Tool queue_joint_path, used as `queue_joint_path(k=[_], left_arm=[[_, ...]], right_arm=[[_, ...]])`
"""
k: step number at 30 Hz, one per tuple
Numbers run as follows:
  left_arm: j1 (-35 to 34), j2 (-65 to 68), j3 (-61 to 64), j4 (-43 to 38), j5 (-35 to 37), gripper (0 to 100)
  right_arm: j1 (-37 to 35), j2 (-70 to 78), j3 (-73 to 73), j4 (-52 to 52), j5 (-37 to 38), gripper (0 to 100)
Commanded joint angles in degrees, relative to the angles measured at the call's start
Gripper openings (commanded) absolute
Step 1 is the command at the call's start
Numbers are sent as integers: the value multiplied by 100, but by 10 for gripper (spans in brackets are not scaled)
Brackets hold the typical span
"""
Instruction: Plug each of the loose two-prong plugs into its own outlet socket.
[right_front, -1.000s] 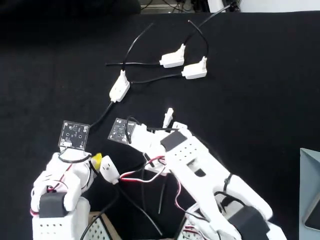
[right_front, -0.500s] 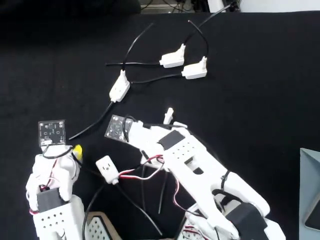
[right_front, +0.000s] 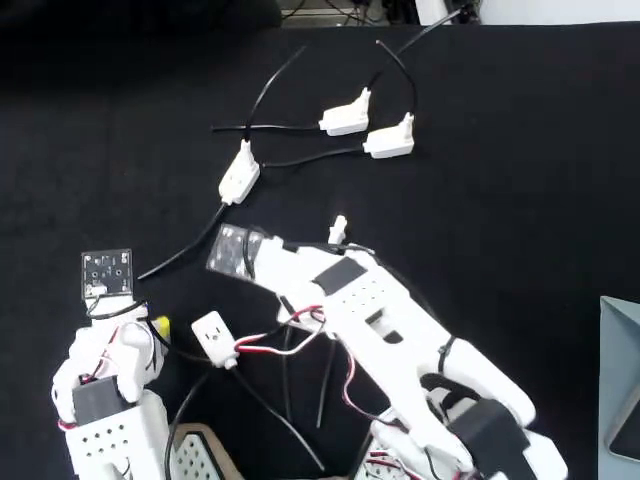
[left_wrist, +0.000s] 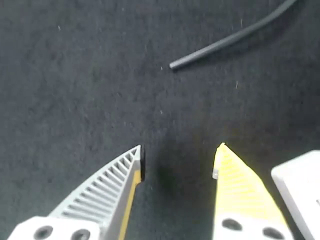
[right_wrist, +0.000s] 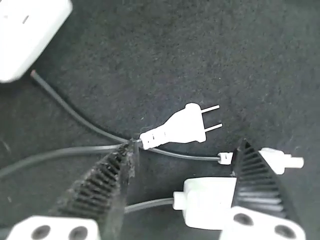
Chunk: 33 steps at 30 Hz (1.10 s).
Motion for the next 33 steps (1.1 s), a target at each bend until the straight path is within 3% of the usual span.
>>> queue_joint_path(k=[1,5,11,18,29,33], left_arm=[[-66,-18,101,193,44,235],[-66,-18,101,202,44,235],[-66,-18,101,202,44,235],[-66,-18,101,202,44,235],[-66,-18,101,202,44,235],[-66,-18,101,202,44,235]], right_arm=[[79,382,-523,-44,-1125,300],[70,1051,-875,-44,-1705,300],[141,1736,-1112,-53,-1776,286],[519,2299,-1798,-44,-1785,8],[853,1095,-2800,1574,-1793,12],[862,444,-2809,1837,-2567,12]])
